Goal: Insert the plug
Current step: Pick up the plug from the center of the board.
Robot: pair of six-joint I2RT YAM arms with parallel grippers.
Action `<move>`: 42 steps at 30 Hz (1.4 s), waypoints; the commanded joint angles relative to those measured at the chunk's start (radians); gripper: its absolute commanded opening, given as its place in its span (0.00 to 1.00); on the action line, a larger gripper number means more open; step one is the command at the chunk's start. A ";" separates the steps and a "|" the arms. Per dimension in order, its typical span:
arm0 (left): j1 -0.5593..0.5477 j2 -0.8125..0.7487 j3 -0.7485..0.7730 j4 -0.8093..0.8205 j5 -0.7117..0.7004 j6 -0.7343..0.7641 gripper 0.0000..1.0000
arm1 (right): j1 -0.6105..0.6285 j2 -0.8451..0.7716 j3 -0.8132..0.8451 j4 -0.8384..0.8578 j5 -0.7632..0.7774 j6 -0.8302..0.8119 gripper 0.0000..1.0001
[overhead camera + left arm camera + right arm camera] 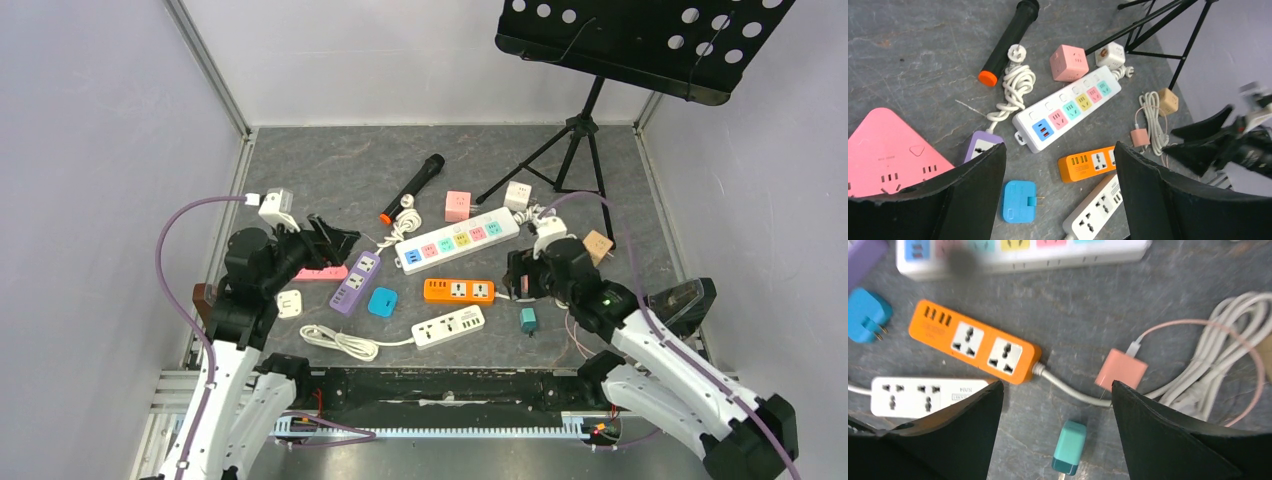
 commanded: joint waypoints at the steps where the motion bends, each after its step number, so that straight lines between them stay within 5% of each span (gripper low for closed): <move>1: 0.003 -0.018 -0.031 0.133 0.023 -0.070 0.84 | 0.082 0.077 -0.022 0.041 0.138 0.069 0.79; 10: 0.004 -0.010 -0.050 0.086 -0.024 -0.054 0.84 | 0.087 0.232 0.018 -0.038 0.457 0.229 0.73; 17: 0.004 0.029 -0.038 0.087 -0.037 -0.054 0.83 | 0.074 0.396 0.072 -0.021 0.509 0.253 0.74; 32: 0.004 0.063 -0.024 0.058 -0.009 -0.063 0.82 | -0.099 0.504 -0.012 0.163 0.212 0.208 0.63; 39: 0.004 0.078 -0.027 0.060 0.077 -0.078 0.82 | -0.106 0.529 0.002 0.194 0.161 0.181 0.31; 42: -0.003 0.103 -0.023 0.079 0.153 -0.089 0.82 | -0.104 0.485 0.001 0.240 0.039 0.174 0.28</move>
